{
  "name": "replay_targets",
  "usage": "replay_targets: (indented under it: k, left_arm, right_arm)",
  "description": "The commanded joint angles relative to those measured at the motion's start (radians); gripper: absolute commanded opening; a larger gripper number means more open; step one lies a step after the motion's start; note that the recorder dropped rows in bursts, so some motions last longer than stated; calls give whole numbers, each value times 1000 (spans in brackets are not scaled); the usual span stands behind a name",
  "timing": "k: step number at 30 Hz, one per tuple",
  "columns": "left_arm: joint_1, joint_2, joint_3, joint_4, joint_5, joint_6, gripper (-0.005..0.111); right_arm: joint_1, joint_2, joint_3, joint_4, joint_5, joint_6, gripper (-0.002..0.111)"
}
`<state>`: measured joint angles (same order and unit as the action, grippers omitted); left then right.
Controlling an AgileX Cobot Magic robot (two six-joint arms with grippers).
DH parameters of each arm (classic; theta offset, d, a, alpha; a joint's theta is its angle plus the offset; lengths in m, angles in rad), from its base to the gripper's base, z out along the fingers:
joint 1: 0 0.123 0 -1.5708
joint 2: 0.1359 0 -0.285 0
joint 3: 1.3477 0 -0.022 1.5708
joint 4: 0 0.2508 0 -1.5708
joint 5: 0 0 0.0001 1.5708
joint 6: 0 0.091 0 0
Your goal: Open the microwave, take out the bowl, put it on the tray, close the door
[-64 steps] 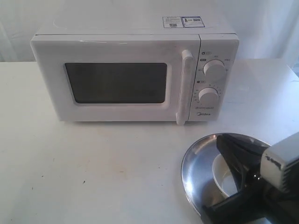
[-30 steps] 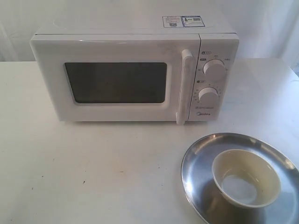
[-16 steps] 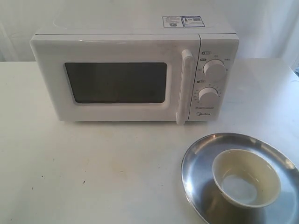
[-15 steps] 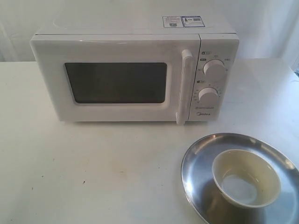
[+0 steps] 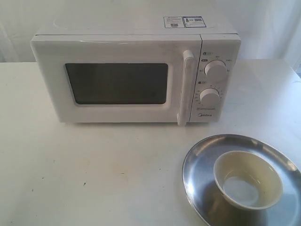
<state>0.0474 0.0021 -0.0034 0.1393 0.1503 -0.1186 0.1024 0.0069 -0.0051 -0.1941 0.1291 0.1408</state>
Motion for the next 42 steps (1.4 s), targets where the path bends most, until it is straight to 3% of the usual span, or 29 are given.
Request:
replay_targets:
  k: [1,7,42]
  left_arm:
    - [0,-2,3,-4,-2,-6,0]
    - [0,-2,3,-4,-2,-6,0]
    - [0,-2,3,-4,-2,-6,0]
  right_arm:
    - [-4,-7,5,67,0,-45,0]
    - [-4,-7,5,153,5,-141,0]
    - [-4,-7,5,151,91,-135,0]
